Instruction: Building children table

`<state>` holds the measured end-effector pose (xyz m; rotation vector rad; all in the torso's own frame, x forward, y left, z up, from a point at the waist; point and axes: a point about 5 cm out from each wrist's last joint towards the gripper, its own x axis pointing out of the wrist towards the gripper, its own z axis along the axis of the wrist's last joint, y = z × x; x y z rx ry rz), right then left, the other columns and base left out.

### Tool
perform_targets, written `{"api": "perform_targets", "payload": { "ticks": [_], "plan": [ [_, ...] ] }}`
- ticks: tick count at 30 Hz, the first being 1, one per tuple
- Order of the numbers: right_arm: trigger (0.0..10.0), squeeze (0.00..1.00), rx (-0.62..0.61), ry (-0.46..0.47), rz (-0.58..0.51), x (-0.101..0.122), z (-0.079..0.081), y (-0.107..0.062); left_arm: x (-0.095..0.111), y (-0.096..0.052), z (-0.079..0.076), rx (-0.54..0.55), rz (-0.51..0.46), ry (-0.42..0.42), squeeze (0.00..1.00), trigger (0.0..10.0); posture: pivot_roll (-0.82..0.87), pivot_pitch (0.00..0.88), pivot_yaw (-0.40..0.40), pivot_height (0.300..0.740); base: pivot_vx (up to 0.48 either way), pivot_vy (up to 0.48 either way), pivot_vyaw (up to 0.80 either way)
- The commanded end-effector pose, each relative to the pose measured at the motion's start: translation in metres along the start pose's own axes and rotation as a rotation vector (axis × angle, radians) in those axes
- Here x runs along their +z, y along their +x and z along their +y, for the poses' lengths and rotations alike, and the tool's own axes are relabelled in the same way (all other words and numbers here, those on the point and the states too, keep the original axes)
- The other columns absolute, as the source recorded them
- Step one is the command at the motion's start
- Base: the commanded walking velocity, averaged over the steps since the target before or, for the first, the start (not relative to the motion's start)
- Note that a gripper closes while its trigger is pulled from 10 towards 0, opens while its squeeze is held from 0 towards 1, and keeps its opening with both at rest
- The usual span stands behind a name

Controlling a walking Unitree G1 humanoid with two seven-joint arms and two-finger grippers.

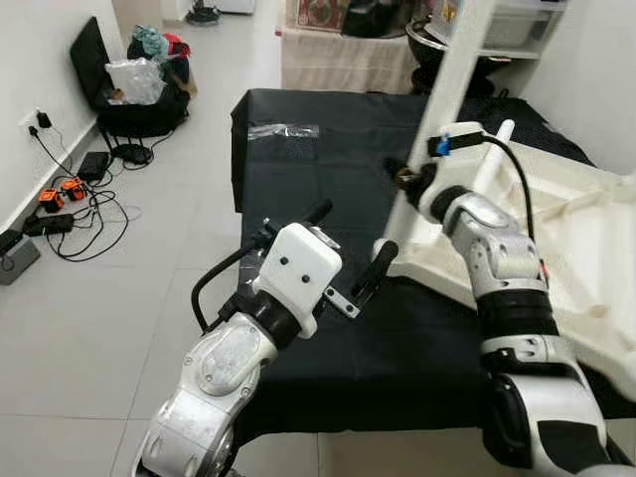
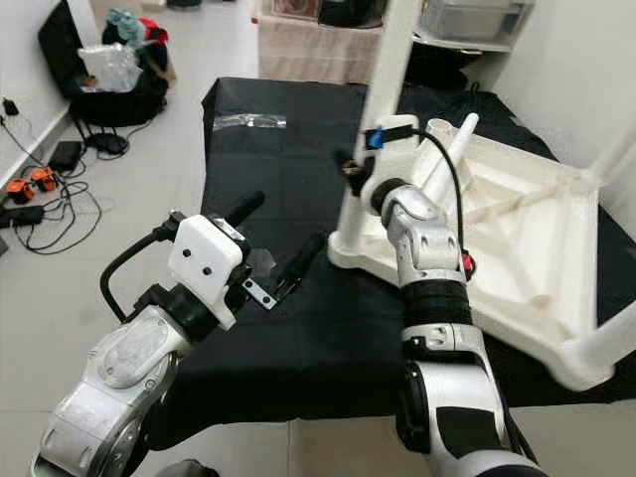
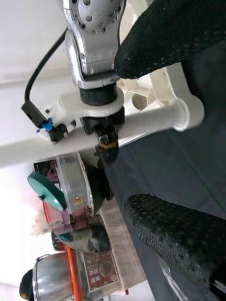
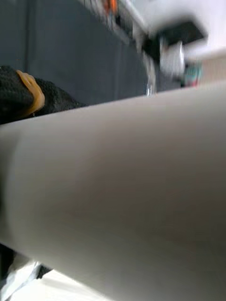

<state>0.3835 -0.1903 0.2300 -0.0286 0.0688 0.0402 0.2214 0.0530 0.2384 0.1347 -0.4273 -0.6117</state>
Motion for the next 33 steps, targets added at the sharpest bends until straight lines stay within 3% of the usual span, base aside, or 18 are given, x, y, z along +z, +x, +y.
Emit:
{"api": "perform_targets", "payload": {
  "ticks": [1,3,4,10,11,12,14,15,22,25,27,29,30,33],
  "plan": [
    [0.0,0.0,-0.145,-0.033,0.166,-0.027,-0.012,-0.005,-0.001,0.001,-0.002,-0.013,0.001,-0.01,0.0,10.0,0.06,0.075,-0.086,0.74,0.0,0.0,0.0],
    [0.5,0.0,-0.151,-0.018,0.149,-0.026,-0.009,-0.006,-0.001,0.001,-0.002,-0.012,0.002,-0.01,0.0,10.0,0.06,0.075,-0.086,0.74,0.0,0.0,0.0],
    [10.0,0.0,-0.135,0.007,0.122,-0.022,-0.002,-0.006,-0.001,0.001,-0.002,-0.012,0.002,-0.01,0.0,10.0,0.06,0.074,-0.087,0.74,0.0,0.0,0.0],
    [10.0,0.0,-0.073,0.048,0.084,-0.016,0.011,-0.005,-0.002,0.001,-0.002,-0.012,0.004,-0.01,0.0,10.0,0.06,0.074,-0.086,0.74,0.0,0.0,0.0],
    [10.0,0.4,-0.019,0.073,0.06,-0.013,0.017,-0.005,-0.002,0.001,-0.002,-0.012,0.004,-0.01,0.0,10.0,0.06,0.074,-0.086,0.74,0.0,0.0,0.0],
    [10.0,1.0,0.013,0.099,0.029,-0.009,0.02,-0.005,-0.002,0.001,-0.002,-0.011,0.004,-0.009,0.0,10.0,0.06,0.074,-0.086,0.74,0.0,0.0,0.0],
    [10.0,1.0,0.045,0.115,0.013,-0.006,0.023,-0.006,-0.002,0.001,-0.002,-0.011,0.004,-0.009,0.0,10.0,0.06,0.074,-0.086,0.74,0.0,0.0,0.0],
    [10.0,0.0,0.061,0.117,-0.004,0.002,0.02,-0.006,-0.002,0.0,-0.002,-0.011,0.006,-0.01,0.0,10.0,0.06,0.069,-0.086,0.74,0.0,0.0,0.0],
    [10.0,0.0,0.067,0.071,-0.037,0.006,0.002,-0.01,-0.004,0.0,-0.003,-0.014,0.01,-0.014,0.0,10.0,0.06,0.061,-0.082,0.74,0.0,0.0,0.0],
    [10.0,0.0,0.2,0.001,-0.038,-0.012,-0.006,-0.021,-0.006,-0.001,-0.002,-0.012,0.018,-0.017,0.0,10.0,0.06,0.061,-0.085,0.74,0.0,0.0,0.0],
    [10.0,0.0,0.386,0.07,0.027,-0.03,-0.003,-0.034,-0.007,-0.002,-0.002,-0.011,0.023,-0.016,0.0,10.0,0.06,0.061,-0.085,0.74,0.0,0.0,0.0],
    [10.0,0.0,0.433,0.092,0.043,-0.034,-0.002,-0.038,-0.008,-0.002,-0.002,-0.011,0.024,-0.016,0.0,10.0,0.06,0.061,-0.085,0.74,0.0,0.0,0.0],
    [10.0,0.0,0.632,0.095,0.085,-0.046,0.005,-0.058,-0.009,-0.003,-0.002,-0.012,0.027,-0.016,0.0,10.0,0.06,0.059,-0.078,0.74,0.0,0.0,0.0],
    [10.0,0.0,0.743,0.019,0.131,-0.059,0.007,-0.073,-0.009,-0.003,-0.003,-0.014,0.029,-0.016,0.0,10.0,0.06,0.057,-0.076,0.74,0.0,0.0,0.0]
  ]
}}
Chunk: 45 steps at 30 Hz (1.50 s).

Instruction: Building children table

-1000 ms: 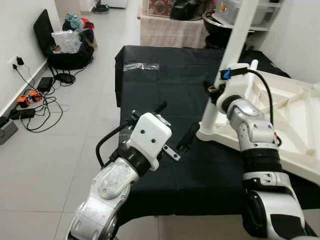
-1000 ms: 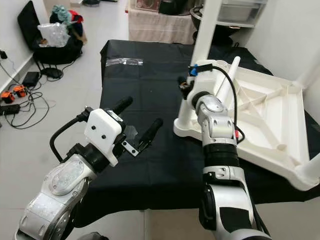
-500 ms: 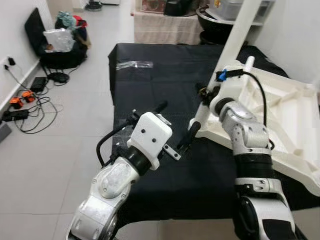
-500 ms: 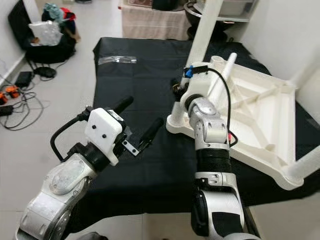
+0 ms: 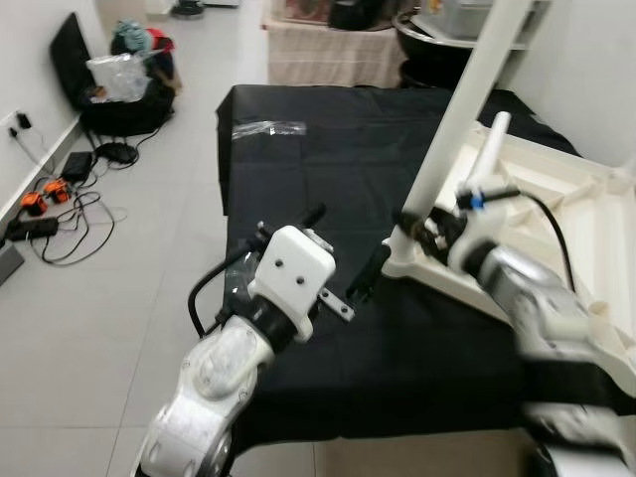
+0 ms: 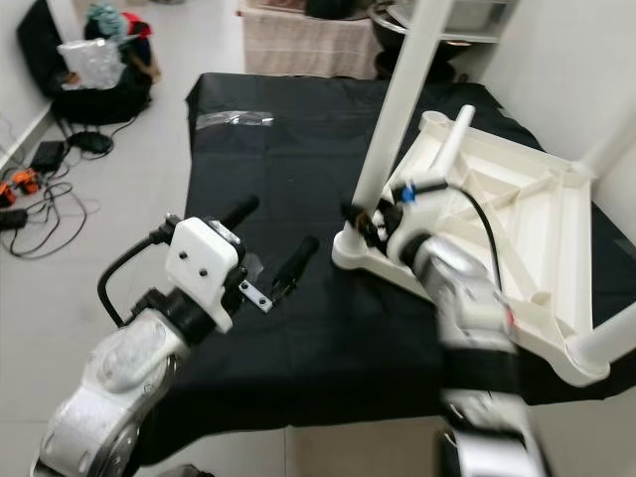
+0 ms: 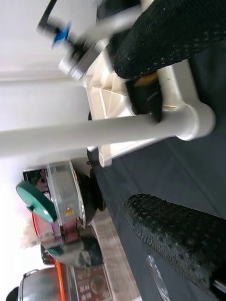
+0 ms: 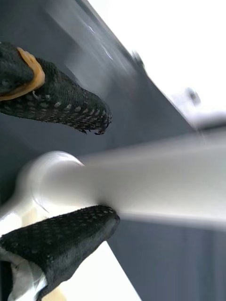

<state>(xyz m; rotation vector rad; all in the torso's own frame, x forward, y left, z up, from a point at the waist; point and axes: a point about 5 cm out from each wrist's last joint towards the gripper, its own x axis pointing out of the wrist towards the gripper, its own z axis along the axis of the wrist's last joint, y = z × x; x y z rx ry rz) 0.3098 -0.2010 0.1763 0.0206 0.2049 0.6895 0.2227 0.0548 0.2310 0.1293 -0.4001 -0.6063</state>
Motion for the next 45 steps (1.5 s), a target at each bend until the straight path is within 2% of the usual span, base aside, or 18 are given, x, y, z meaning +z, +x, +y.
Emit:
{"api": "perform_targets", "payload": {
  "ticks": [1,2,4,10,12,14,15,16,19,23,25,26,28,31,37,41,42,45],
  "plan": [
    [10.0,0.0,0.073,-0.019,0.057,-0.009,0.008,0.004,-0.002,0.0,-0.003,-0.021,0.004,-0.003,0.0,10.0,0.05,0.056,-0.075,0.74,0.0,0.0,0.0],
    [10.0,0.0,0.073,-0.019,0.057,-0.009,0.008,0.004,-0.002,0.0,-0.003,-0.021,0.004,-0.003,0.0,10.0,0.05,0.056,-0.075,0.74,0.0,0.0,0.0],
    [10.0,0.0,0.079,-0.048,0.149,-0.022,0.004,-0.004,-0.003,0.0,-0.003,-0.024,0.008,-0.004,0.0,10.0,0.06,0.057,-0.073,0.74,0.0,0.0,0.0],
    [10.0,0.0,0.276,-0.099,0.116,-0.013,0.024,-0.015,-0.007,-0.004,0.0,-0.015,0.029,0.002,0.0,10.0,0.06,0.059,-0.076,0.74,0.0,0.0,0.0],
    [10.0,0.0,0.273,-0.099,0.107,-0.01,0.027,-0.012,-0.009,-0.004,0.003,-0.005,0.039,0.009,0.0,10.0,0.05,0.062,-0.076,0.74,0.0,0.0,0.0],
    [10.0,0.0,0.155,-0.169,0.105,-0.007,0.022,-0.001,-0.015,-0.007,0.008,0.014,0.064,0.018,0.0,10.0,0.05,0.062,-0.076,0.74,0.0,0.0,0.0],
    [10.0,0.0,0.155,-0.169,0.105,-0.007,0.022,-0.001,-0.015,-0.007,0.008,0.014,0.064,0.018,0.0,10.0,0.05,0.062,-0.076,0.74,0.0,0.0,0.0],
    [10.0,0.0,0.066,-0.167,0.144,-0.009,0.014,0.005,-0.018,-0.008,0.01,0.019,0.073,0.021,0.0,10.0,0.05,0.062,-0.076,0.74,0.0,0.0,0.0],
    [10.0,0.0,-0.052,-0.177,0.189,-0.01,0.002,0.009,-0.02,-0.009,0.012,0.023,0.079,0.026,0.0,10.0,0.05,0.069,-0.077,0.74,0.0,0.0,0.0],
    [10.0,0.0,-0.074,-0.201,0.204,-0.009,-0.003,0.011,-0.02,-0.01,0.013,0.023,0.081,0.03,0.0,10.0,0.06,0.071,-0.078,0.74,0.0,0.0,0.0],
    [10.0,0.0,-0.07,-0.285,0.267,-0.008,-0.01,0.015,-0.02,-0.01,0.014,0.023,0.082,0.035,0.0,10.0,0.05,0.072,-0.079,0.74,0.0,0.0,0.0],
    [10.0,0.0,-0.07,-0.285,0.267,-0.008,-0.01,0.015,-0.02,-0.01,0.014,0.023,0.082,0.035,0.0,10.0,0.05,0.072,-0.079,0.74,0.0,0.0,0.0],
    [10.0,0.0,-0.149,-0.335,0.353,-0.006,-0.025,0.015,-0.019,-0.01,0.013,0.024,0.081,0.035,0.0,10.0,0.05,0.081,-0.083,0.74,0.0,0.0,0.0],
    [10.0,0.0,-0.19,-0.356,0.394,-0.002,-0.036,0.013,-0.02,-0.011,0.012,0.022,0.082,0.031,0.0,10.0,0.05,0.084,-0.084,0.74,0.0,0.0,0.0],
    [10.0,0.0,-0.163,-0.375,0.412,0.008,-0.045,0.009,-0.021,-0.013,0.011,0.019,0.087,0.027,0.0,10.0,0.05,0.093,-0.083,0.74,0.0,0.0,0.0],
    [10.0,0.0,-0.161,-0.401,0.436,0.013,-0.052,0.016,-0.021,-0.012,0.009,0.014,0.085,0.022,0.0,10.0,0.05,0.098,-0.082,0.74,0.0,0.0,0.0],
    [10.0,0.0,-0.054,-0.395,0.457,0.011,-0.045,0.023,-0.02,-0.012,0.009,0.013,0.082,0.019,0.0,10.0,0.05,0.109,-0.088,0.74,0.0,0.0,0.0],
    [10.0,0.0,-0.02,-0.405,0.469,0.01,-0.043,0.025,-0.019,-0.012,0.008,0.014,0.082,0.019,0.0,10.0,0.05,0.111,-0.09,0.74,0.0,0.0,0.0]
  ]
}}
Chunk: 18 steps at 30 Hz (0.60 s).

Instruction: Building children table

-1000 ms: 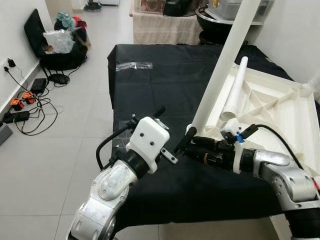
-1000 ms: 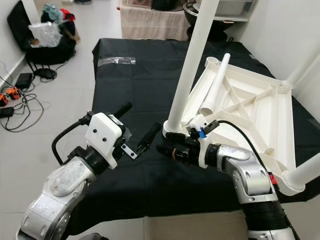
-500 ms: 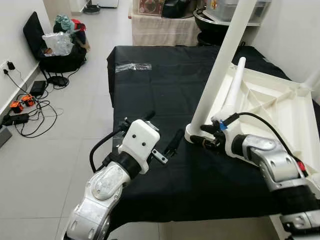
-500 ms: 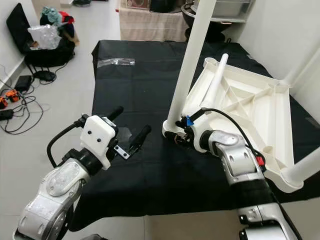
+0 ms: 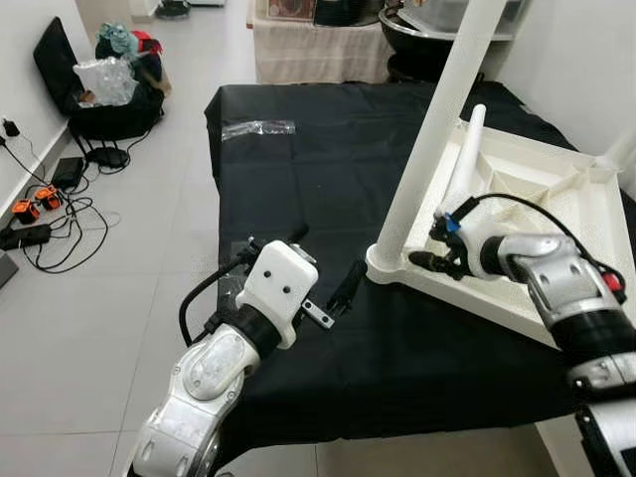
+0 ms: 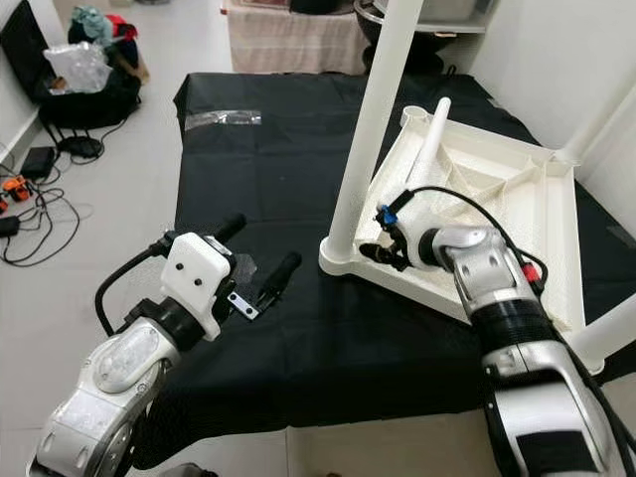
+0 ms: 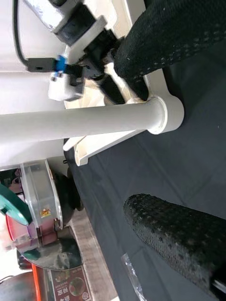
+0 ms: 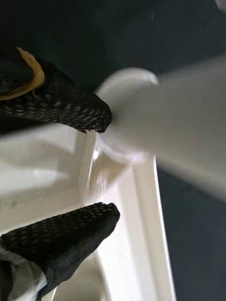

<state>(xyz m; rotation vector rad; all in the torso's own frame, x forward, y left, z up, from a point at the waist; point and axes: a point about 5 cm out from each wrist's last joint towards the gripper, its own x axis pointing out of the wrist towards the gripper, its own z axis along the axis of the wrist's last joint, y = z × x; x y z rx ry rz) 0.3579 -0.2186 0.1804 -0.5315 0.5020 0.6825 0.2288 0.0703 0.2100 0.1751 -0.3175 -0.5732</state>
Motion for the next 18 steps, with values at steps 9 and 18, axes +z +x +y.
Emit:
{"api": "perform_targets", "payload": {
  "ticks": [9,18],
  "plan": [
    [10.0,0.0,-0.138,0.058,-0.075,0.026,-0.036,-0.008,0.002,-0.004,-0.003,0.0,-0.003,-0.005,0.0,10.0,0.05,0.119,-0.098,0.74,0.0,0.0,0.0],
    [10.0,0.0,0.233,-0.081,-0.095,0.021,-0.023,-0.028,0.002,-0.004,-0.003,-0.001,-0.006,-0.006,0.0,10.0,0.04,0.116,-0.097,0.74,0.0,0.0,0.0]
  ]
}}
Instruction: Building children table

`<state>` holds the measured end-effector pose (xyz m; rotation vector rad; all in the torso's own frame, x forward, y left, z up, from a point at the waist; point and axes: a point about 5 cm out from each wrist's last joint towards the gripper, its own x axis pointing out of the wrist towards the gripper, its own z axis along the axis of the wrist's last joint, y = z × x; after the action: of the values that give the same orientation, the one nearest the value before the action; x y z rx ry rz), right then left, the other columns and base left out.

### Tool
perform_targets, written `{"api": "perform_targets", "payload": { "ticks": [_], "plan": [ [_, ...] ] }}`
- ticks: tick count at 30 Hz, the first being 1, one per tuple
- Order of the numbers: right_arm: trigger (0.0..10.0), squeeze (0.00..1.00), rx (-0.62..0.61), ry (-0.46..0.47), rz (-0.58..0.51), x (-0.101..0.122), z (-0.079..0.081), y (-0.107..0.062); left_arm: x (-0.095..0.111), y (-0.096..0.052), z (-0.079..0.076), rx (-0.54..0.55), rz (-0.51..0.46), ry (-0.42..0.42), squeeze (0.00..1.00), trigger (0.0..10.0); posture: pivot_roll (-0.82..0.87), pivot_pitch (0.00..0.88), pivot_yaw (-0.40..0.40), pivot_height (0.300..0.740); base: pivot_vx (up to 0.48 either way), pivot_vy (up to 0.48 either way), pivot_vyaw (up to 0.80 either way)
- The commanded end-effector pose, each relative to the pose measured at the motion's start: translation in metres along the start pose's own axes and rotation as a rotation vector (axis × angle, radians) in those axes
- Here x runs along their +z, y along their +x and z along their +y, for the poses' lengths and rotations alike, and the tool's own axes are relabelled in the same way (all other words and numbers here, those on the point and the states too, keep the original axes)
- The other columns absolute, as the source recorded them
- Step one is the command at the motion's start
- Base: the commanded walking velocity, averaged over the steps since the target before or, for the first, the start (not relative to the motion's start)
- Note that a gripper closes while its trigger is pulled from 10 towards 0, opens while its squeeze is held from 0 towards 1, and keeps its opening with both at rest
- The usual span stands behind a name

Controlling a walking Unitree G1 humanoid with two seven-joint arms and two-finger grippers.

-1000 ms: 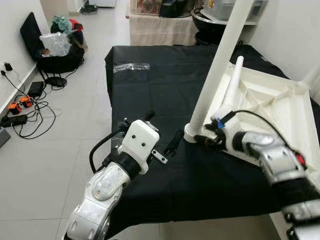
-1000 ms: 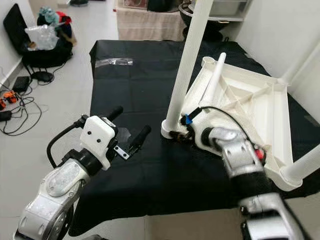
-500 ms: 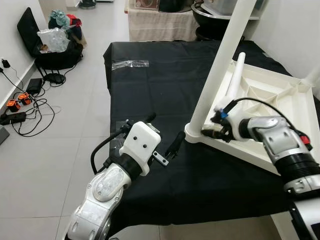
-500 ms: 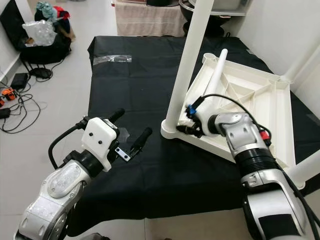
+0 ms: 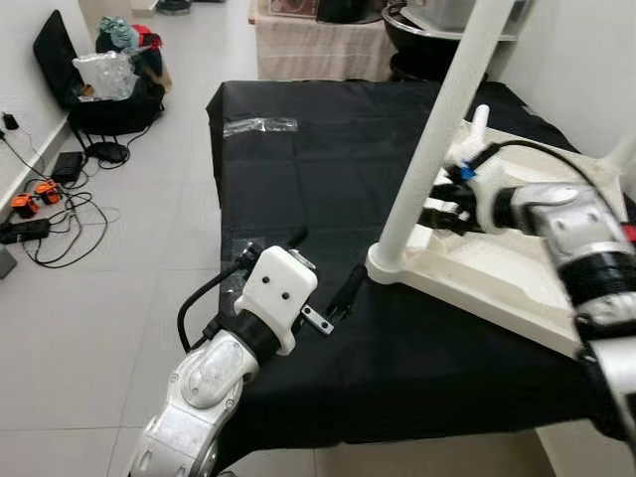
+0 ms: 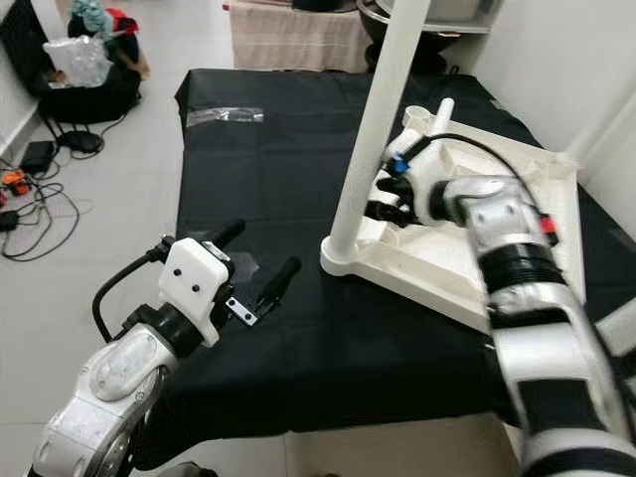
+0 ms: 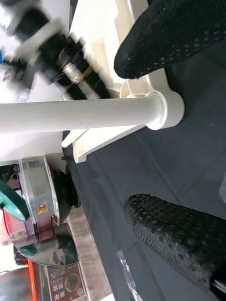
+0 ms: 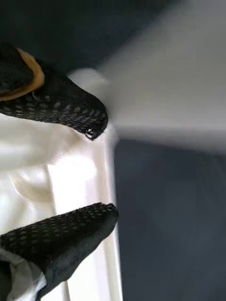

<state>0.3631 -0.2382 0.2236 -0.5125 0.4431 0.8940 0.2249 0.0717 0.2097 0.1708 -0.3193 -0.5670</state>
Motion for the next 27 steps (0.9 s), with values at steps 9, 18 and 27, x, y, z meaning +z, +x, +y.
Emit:
{"api": "perform_targets", "payload": {
  "ticks": [9,18,27],
  "plan": [
    [10.0,0.0,0.106,-0.063,0.128,-0.024,0.009,0.007,0.001,0.0,-0.005,-0.015,-0.005,-0.005,0.0,10.0,0.05,0.111,-0.095,0.74,0.0,0.0,0.0],
    [10.0,0.0,0.128,-0.12,0.189,-0.03,0.017,0.019,0.002,-0.001,-0.005,-0.016,-0.006,-0.006,0.0,10.0,0.05,0.113,-0.097,0.74,0.0,0.0,0.0],
    [10.0,0.0,0.192,-0.194,0.243,-0.034,0.026,0.031,0.002,-0.001,-0.007,-0.015,-0.01,-0.009,0.0,10.0,0.04,0.11,-0.103,0.74,0.0,0.0,0.0]
  ]
}}
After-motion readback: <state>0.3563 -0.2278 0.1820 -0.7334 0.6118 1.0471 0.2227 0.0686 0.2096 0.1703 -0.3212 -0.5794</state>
